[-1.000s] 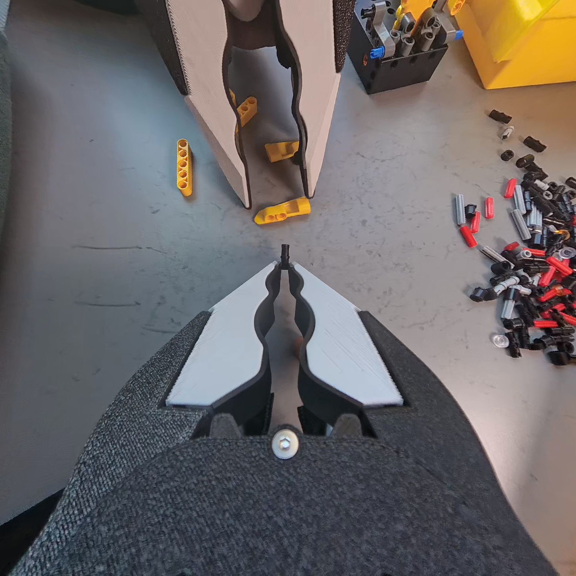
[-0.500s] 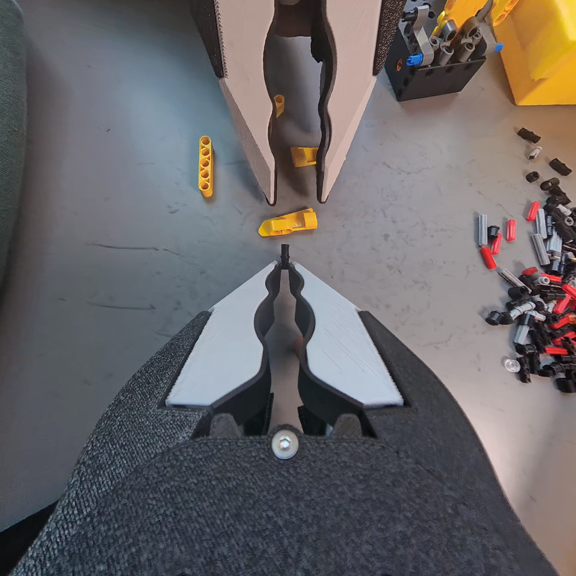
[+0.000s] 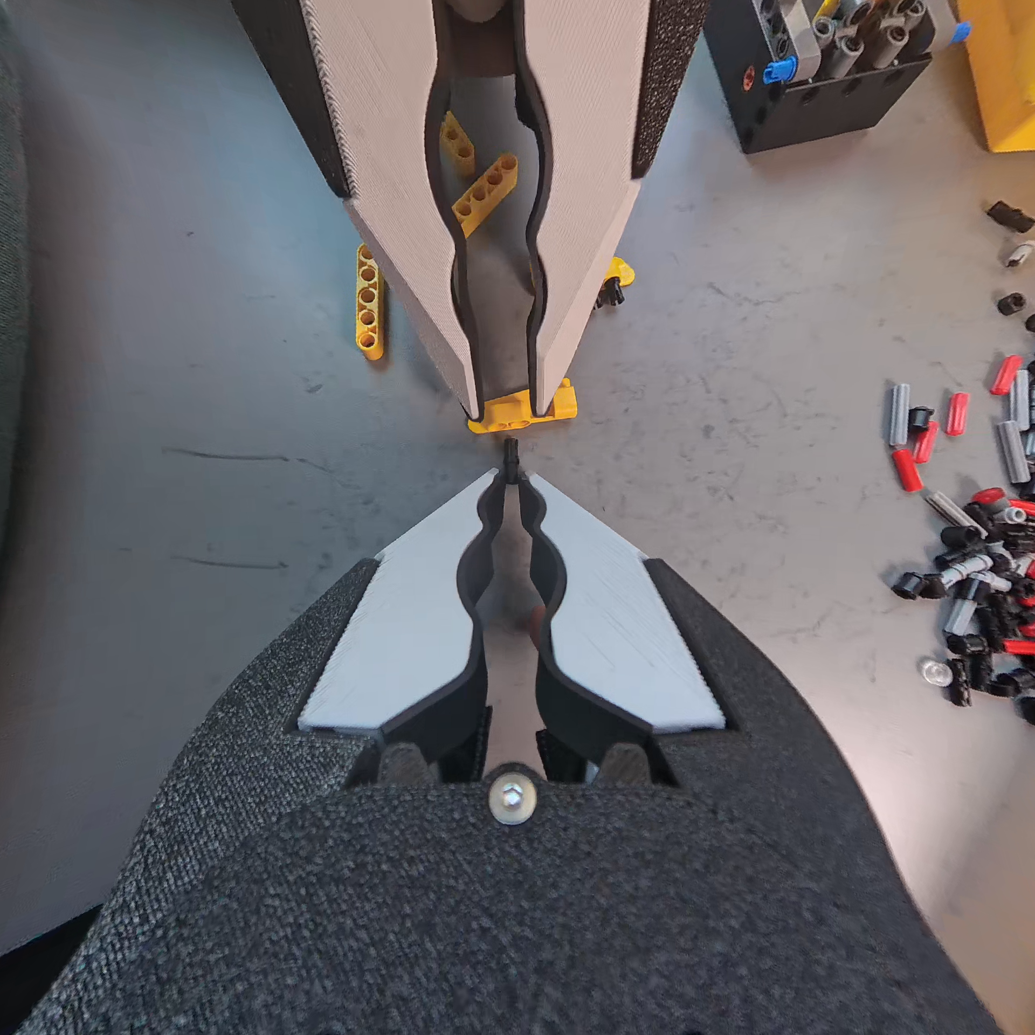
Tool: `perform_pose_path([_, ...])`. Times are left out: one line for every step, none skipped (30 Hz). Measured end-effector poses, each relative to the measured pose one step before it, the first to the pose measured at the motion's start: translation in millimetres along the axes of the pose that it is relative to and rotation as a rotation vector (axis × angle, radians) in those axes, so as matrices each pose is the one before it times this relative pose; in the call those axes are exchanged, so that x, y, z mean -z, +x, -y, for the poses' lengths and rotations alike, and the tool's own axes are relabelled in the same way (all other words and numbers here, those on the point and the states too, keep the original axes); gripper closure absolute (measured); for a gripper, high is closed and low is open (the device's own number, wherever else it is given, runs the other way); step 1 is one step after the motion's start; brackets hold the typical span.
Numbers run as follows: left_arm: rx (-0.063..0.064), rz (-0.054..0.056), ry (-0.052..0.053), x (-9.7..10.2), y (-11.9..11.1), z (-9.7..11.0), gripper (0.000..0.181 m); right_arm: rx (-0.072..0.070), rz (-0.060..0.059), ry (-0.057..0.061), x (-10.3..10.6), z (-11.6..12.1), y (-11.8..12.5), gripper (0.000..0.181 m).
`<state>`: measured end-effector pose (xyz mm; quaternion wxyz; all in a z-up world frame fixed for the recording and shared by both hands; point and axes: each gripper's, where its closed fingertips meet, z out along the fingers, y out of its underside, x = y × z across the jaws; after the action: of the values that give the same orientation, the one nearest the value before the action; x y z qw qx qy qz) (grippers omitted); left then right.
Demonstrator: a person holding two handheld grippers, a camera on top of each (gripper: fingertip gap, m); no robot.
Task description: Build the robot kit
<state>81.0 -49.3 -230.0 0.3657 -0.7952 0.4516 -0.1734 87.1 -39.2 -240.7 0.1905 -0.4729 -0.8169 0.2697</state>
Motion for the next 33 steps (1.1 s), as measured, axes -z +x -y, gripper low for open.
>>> perform_pose_path([0.0039,0.0027,-0.0071,-0.64,-0.74,-1.09,0.167,0.0022,0.0016,-0.0029,-0.22,0.29,-0.07,0.177])
perform_pose_path([0.0049,0.0008,-0.0041,-0.19,-0.71,-0.88,0.167,0.0054,0.0021,-0.0014,-0.27,0.44,0.02,0.177])
perform_pose_path([0.0053,-0.0022,-0.0009,0.11,-0.03,-0.62,0.167,0.009,0.0006,0.0012,-0.36,0.56,0.11,0.177])
perform_pose_path([0.0044,-0.0034,0.0018,0.49,0.34,-0.08,0.167,0.0174,-0.0077,0.0032,-0.22,0.81,0.62,0.177])
perform_pose_path([0.0022,-0.0011,0.0024,0.67,0.39,0.11,0.167,0.0194,-0.0197,0.0058,-0.5,1.17,1.77,0.178])
perform_pose_path([-0.0004,0.0029,0.0025,0.68,0.01,0.13,0.167,0.0175,-0.0114,0.0102,-0.05,2.18,0.45,0.178])
perform_pose_path([-0.0016,0.0038,0.0019,0.7,-0.07,0.08,0.167,0.0127,0.0025,0.0229,1.36,4.42,-1.88,0.178])
perform_pose_path([-0.0017,0.0029,0.0017,0.44,-0.01,0.16,0.167,0.005,-0.0003,0.0221,2.25,4.87,-0.94,0.178])
perform_pose_path([-0.002,0.0013,0.0024,0.46,0.14,0.2,0.168,0.005,-0.0098,0.0128,2.3,3.38,1.02,0.178])
perform_pose_path([-0.0019,-0.0039,0.0018,0.4,0.89,0.35,0.171,0.0034,-0.0063,0.0072,1.94,1.85,0.84,0.178])
perform_pose_path([-0.0006,-0.0067,0.0019,0.27,1.18,0.59,0.174,-0.003,0.0035,0.0057,1.25,0.92,-0.54,0.178])
perform_pose_path([0.0003,-0.0021,0.0033,0.29,0.48,0.67,0.175,-0.0026,0.0045,0.0051,0.68,0.31,-0.64,0.178])
perform_pose_path([0.0003,-0.0001,0.0042,0.32,0.07,0.85,0.176,-0.0002,0.0016,0.0034,0.23,-0.09,-0.57,0.178])
perform_pose_path([0.0011,-0.0017,0.0026,0.48,0.25,0.44,0.178,0.0002,0.0027,0.0043,0.04,0.35,-0.84,0.177])
perform_pose_path([0.0009,-0.0011,0.0001,0.11,0.11,-0.09,0.178,0.0004,0.0001,0.0045,0.0,0.68,-0.41,0.178])
perform_pose_path([0.0002,-0.0011,0.0011,0.15,0.14,0.08,0.178,0.0015,0.0001,0.001,0.02,0.28,-0.34,0.178])
perform_pose_path([0.0015,-0.0021,0.0044,0.2,0.43,0.43,0.178,-0.0002,0.0017,-0.0018,-0.04,-0.21,-0.3,0.177])
perform_pose_path([0.0034,-0.0008,0.005,0.42,-0.05,0.68,0.177,-0.0013,0.0019,0.0007,-0.08,0.1,-0.22,0.177])
perform_pose_path([0.0031,0.0006,0.0034,0.31,-0.43,0.38,0.175,-0.0019,0.0035,0.0027,0.04,0.29,-0.63,0.177])
perform_pose_path([0.002,-0.0015,0.0028,0.38,0.02,0.28,0.173,-0.0012,0.0014,0.0028,0.01,0.48,-0.3,0.177])
perform_pose_path([0.0022,-0.0041,0.0042,0.28,0.4,0.48,0.172,-0.0001,0.0,0.0025,0.04,0.46,-0.25,0.177])
perform_pose_path([0.0021,-0.0055,0.0051,0.31,0.82,0.68,0.174,-0.0005,0.0006,0.0043,0.11,0.77,-0.16,0.178])
perform_pose_path([0.0018,-0.0058,0.0044,0.29,0.88,0.64,0.176,-0.0014,-0.0013,0.0045,0.29,0.72,0.17,0.178])
perform_pose_path([0.0011,-0.0017,0.0009,0.26,0.15,0.12,0.178,-0.001,-0.0012,0.0048,0.46,0.57,0.25,0.178])
perform_pose_path([-0.0011,0.0023,0.0003,0.34,-0.47,0.0,0.178,-0.0015,-0.0034,0.0092,0.65,1.23,0.72,0.178])
perform_pose_path([-0.0008,0.0012,0.0072,0.98,-0.62,0.94,0.178,-0.0015,-0.003,0.0126,0.94,1.34,0.76,0.177])
perform_pose_path([0.0047,-0.0017,0.0158,1.89,-0.79,1.95,0.178,0.0008,-0.0063,0.0217,1.59,2.31,1.26,0.177])
perform_pose_path([0.0129,-0.0091,0.0248,2.69,-0.54,2.81,0.178,-0.0038,-0.0057,0.0313,2.18,3.37,1.31,0.177])
perform_pose_path([0.0185,-0.0199,0.0352,3.3,0.39,3.79,0.178,-0.0075,-0.0003,0.0372,2.81,4.42,0.47,0.177])
perform_pose_path([0.0183,-0.027,0.0408,3.66,1.84,4.69,0.178,-0.0022,0.0053,0.0414,3.17,5.42,-0.9,0.176])
perform_pose_path([0.0137,-0.0241,0.0373,3.29,2.18,4.75,0.178,0.0011,0.0073,0.0402,2.78,6.07,-1.59,0.175])
perform_pose_path([0.0097,-0.0171,0.0259,2.41,1.61,3.71,0.178,0.0018,0.002,0.0283,1.95,4.78,-0.79,0.175])
perform_pose_path([0.0057,-0.0138,0.0198,1.49,1.58,3.03,0.178,0.0039,0.0012,0.0168,1.19,3.12,-0.51,0.175])
